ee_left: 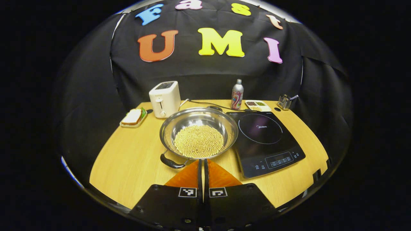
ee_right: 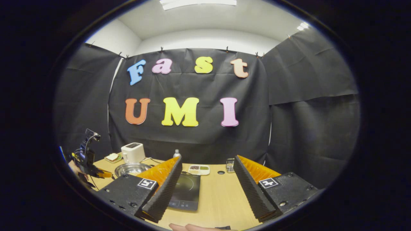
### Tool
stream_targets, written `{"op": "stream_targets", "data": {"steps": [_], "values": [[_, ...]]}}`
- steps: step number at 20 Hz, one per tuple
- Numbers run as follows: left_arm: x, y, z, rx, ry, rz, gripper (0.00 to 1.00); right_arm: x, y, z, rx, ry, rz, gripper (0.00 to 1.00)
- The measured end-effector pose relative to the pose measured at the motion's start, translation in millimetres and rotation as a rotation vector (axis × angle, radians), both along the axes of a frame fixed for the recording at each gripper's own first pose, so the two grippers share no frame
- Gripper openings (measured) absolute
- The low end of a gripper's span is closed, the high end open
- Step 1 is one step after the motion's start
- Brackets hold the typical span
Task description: First push the handle of the pot to place it horizontally, then grasp the pot with both hands and set it on the induction cooktop.
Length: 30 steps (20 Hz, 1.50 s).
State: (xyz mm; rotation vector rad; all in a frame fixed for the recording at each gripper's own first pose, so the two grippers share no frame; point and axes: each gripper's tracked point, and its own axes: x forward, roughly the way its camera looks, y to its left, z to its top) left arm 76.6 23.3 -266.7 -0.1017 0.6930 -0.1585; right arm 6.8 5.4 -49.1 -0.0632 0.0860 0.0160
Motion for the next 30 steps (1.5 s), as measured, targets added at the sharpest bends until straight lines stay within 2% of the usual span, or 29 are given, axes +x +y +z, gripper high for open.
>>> {"op": "stream_targets", "data": {"steps": [5, 6, 7, 8, 14, 15, 16, 17, 18, 20, 25, 26, 27, 28, 29, 30], "values": [[11, 8, -57, -0.002, 0.164, 0.005, 0.00, 3, 9, -9, -0.014, 0.023, 0.013, 0.96], [12, 8, -61, -0.005, 0.177, 0.004, 0.12, 4, 11, -12, -0.016, 0.027, 0.013, 1.00], [13, 6, -62, -0.010, 0.181, -0.007, 0.13, 3, 12, -14, -0.018, 0.031, 0.016, 1.00], [17, 5, -63, -0.007, 0.178, -0.010, 0.03, 4, 15, -17, -0.019, 0.035, 0.021, 0.96], [31, 7, -78, 0.038, 0.213, -0.012, 0.02, 18, 25, -32, 0.003, 0.057, 0.045, 1.00], [32, 7, -79, 0.033, 0.218, -0.010, 0.12, 22, 29, -35, 0.012, 0.063, 0.053, 0.97], [33, 7, -80, 0.035, 0.220, -0.011, 0.02, 26, 32, -35, 0.013, 0.066, 0.063, 0.97], [35, 8, -81, 0.037, 0.221, -0.019, 0.02, 29, 36, -35, 0.009, 0.067, 0.074, 0.96], [34, 7, -80, 0.040, 0.220, -0.025, 0.00, 32, 39, -36, 0.003, 0.067, 0.087, 1.00], [34, 9, -79, 0.032, 0.217, -0.033, 0.00, 41, 47, -37, 0.007, 0.065, 0.105, 0.96], [33, 11, -77, 0.023, 0.216, -0.062, 0.00, 63, 56, -35, 0.007, 0.060, 0.114, 0.96], [33, 12, -79, 0.027, 0.218, -0.064, 0.00, 66, 57, -37, -0.001, 0.063, 0.115, 1.00], [31, 13, -80, 0.035, 0.224, -0.070, 0.07, 70, 59, -38, -0.007, 0.067, 0.117, 0.96], [32, 15, -81, 0.042, 0.224, -0.072, 0.00, 72, 61, -38, -0.008, 0.067, 0.122, 0.96], [35, 18, -82, 0.044, 0.224, -0.065, 0.00, 75, 62, -38, -0.007, 0.065, 0.127, 0.96], [36, 22, -84, 0.051, 0.230, -0.058, 0.07, 78, 62, -39, -0.006, 0.068, 0.127, 0.96]]}}
